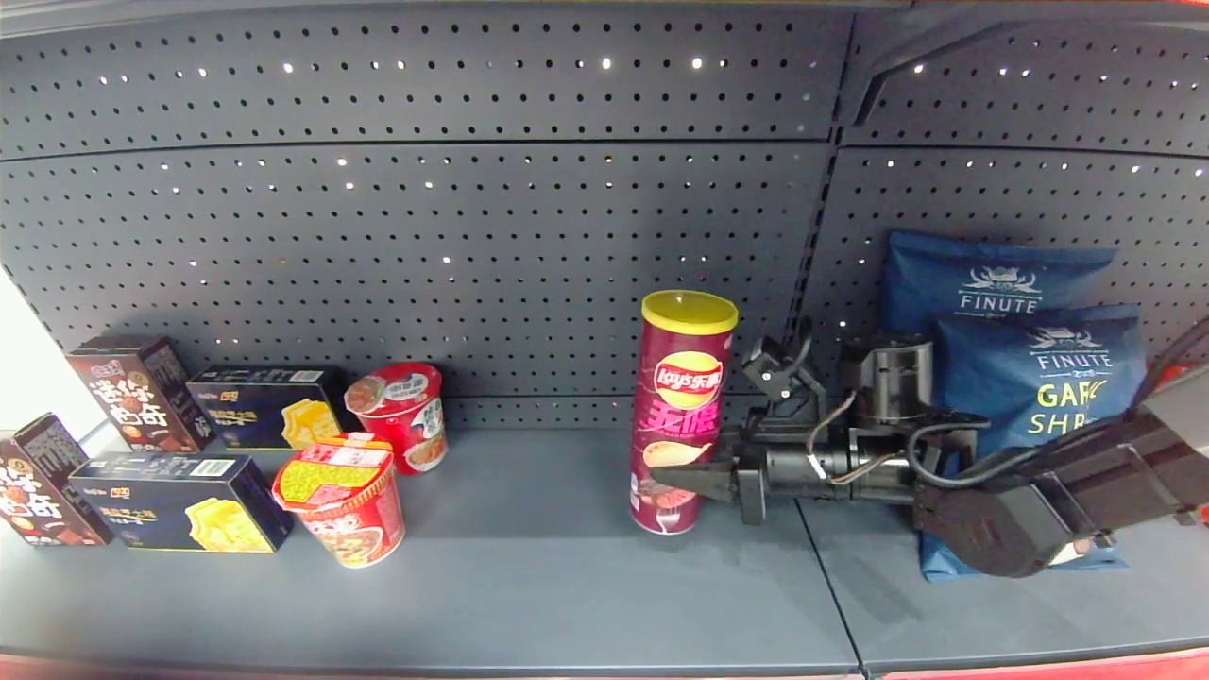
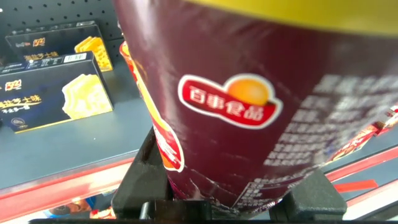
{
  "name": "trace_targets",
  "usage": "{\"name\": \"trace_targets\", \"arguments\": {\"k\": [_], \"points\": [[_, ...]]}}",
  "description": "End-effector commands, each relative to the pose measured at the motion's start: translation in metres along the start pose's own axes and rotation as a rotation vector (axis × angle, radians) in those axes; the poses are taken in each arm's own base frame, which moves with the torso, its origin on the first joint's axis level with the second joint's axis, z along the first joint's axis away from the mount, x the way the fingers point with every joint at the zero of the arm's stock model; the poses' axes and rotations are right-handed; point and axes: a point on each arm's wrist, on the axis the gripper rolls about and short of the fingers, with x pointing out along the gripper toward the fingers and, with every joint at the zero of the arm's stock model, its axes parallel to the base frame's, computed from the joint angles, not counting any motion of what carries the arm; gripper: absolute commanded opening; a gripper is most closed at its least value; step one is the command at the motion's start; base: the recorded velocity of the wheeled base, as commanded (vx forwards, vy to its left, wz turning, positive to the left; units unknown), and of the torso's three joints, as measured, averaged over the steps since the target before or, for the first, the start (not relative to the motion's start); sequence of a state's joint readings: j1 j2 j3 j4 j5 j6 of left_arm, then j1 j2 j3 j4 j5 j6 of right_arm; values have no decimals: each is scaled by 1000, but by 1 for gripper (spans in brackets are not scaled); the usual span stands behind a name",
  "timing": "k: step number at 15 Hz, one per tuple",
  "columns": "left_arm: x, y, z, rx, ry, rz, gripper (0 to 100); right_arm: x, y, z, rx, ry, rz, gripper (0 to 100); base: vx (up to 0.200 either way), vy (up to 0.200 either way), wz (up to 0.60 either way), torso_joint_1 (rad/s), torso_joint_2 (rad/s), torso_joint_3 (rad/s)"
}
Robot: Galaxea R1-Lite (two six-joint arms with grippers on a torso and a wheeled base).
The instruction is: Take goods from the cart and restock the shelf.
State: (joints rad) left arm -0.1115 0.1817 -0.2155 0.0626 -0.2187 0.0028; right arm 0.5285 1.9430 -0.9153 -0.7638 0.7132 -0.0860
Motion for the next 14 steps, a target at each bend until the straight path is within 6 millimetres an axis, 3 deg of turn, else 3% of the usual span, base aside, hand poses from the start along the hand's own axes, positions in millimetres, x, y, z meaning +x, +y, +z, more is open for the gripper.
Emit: {"name": "trace_targets", "arguments": {"k": [1,9,14], "points": [[0,0,1,1,-4,-1,0,-25,32,10,-34,-28,16,0,0,0,0,0,0,0],[-1,0,6,3,-15,5,0,-36,54,-27,-15,7,26,0,0,0,0,0,0,0],[-1,0,15,5,-22,8,0,-30,51,-43,15,52,32,0,0,0,0,0,0,0]]}}
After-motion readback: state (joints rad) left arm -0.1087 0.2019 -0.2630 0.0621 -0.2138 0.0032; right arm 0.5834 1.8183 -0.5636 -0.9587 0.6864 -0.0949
